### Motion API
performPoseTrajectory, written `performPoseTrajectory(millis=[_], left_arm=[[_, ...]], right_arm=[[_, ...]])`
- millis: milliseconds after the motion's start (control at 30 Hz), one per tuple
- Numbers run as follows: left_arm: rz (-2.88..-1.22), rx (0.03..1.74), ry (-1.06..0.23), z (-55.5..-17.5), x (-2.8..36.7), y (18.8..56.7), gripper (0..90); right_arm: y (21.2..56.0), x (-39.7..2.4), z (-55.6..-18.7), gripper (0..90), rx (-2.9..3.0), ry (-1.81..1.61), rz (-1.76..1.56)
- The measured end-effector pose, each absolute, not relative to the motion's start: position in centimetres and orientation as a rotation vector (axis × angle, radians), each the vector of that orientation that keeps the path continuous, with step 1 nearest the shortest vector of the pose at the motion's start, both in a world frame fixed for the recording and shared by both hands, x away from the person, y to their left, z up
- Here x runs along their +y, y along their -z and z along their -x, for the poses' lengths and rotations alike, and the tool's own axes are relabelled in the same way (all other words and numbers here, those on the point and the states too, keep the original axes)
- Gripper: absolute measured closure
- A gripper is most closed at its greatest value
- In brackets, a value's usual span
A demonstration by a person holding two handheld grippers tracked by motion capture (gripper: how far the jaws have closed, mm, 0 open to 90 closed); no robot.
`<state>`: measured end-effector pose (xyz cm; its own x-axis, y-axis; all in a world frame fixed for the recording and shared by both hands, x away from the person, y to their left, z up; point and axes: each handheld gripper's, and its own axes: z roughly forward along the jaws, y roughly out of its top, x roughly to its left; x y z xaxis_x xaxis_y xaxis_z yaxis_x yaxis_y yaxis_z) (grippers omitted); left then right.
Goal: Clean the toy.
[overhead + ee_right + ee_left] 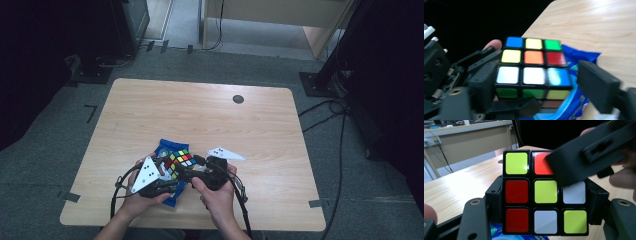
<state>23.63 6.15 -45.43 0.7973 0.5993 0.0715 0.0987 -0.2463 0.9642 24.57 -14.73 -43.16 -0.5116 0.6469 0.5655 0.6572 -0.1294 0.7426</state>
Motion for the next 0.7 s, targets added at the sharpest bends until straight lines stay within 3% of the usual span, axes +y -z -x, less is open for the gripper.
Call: performPoseTrajectory(millis=[33, 267, 400, 700], left_arm=[[-1.781, 0.54, -0.524, -23.6, 6.0, 45.5, 34.0], [-1.823, 0.54, -0.462, -23.9, 5.8, 45.8, 32.7], [-1.853, 0.458, -0.416, -24.1, 7.0, 45.8, 29.6], [-1.918, 0.429, -0.55, -24.2, 7.0, 46.2, 27.2]], right_arm=[[43.2, -14.8, -24.6, 33.8, -2.052, 1.778, 1.527], [43.4, -15.3, -24.9, 34.5, -2.068, 1.719, 1.542], [42.7, -17.1, -25.5, 34.5, -2.038, 1.75, 1.571], [41.9, -18.2, -25.7, 34.5, -2.08, 1.681, 1.474]])
